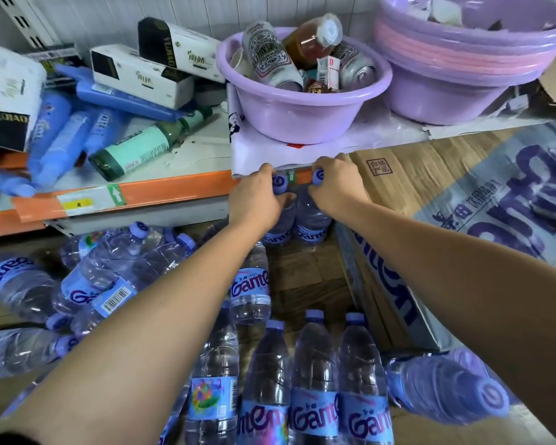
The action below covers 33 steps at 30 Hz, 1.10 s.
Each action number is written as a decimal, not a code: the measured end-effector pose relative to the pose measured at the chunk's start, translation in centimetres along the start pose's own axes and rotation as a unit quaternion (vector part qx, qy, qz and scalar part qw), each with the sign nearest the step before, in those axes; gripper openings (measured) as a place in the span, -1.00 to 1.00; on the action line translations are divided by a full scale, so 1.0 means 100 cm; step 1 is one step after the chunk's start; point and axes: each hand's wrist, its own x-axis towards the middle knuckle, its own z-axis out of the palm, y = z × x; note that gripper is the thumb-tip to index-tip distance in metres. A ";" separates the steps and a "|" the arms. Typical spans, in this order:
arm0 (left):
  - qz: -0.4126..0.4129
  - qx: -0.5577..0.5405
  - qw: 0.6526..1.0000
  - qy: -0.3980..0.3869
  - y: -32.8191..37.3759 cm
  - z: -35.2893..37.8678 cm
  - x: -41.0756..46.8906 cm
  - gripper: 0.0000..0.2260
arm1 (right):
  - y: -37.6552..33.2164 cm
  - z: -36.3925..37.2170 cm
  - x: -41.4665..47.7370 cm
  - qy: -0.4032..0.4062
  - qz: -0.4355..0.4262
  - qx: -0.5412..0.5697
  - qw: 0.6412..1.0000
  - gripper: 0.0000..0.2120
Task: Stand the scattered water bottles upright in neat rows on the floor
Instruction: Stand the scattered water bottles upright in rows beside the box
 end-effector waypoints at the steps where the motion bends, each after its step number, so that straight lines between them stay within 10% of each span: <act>1: -0.003 -0.003 1.000 0.003 0.000 0.001 0.001 -0.57 | 0.001 0.001 -0.001 0.009 0.002 0.001 1.000 -0.65; 9: -0.040 -0.053 0.998 0.012 0.002 0.007 0.007 -0.58 | 0.003 0.009 -0.011 0.053 -0.025 -0.002 0.998 -0.63; 14: -0.043 -0.060 0.997 -0.031 0.001 0.000 0.004 -0.47 | 0.000 0.012 -0.032 0.052 0.029 0.104 0.993 -0.29; 18: -0.061 -0.046 0.995 -0.070 -0.003 0.005 -0.019 -0.41 | 0.011 0.025 -0.064 0.060 0.019 0.108 0.992 -0.54; 22: -0.071 0.020 0.985 -0.157 -0.009 0.019 -0.058 -0.43 | 0.026 0.031 -0.074 -0.134 0.058 -0.041 0.988 -0.52; 26: 0.055 0.101 0.932 -0.343 -0.005 0.035 -0.086 -0.51 | 0.028 0.041 -0.086 -0.367 -0.050 -0.270 0.889 -0.68; 33: 0.074 0.074 0.886 -0.453 0.005 0.078 -0.101 -0.57 | 0.054 0.073 -0.092 -0.519 -0.109 -0.435 0.727 -0.66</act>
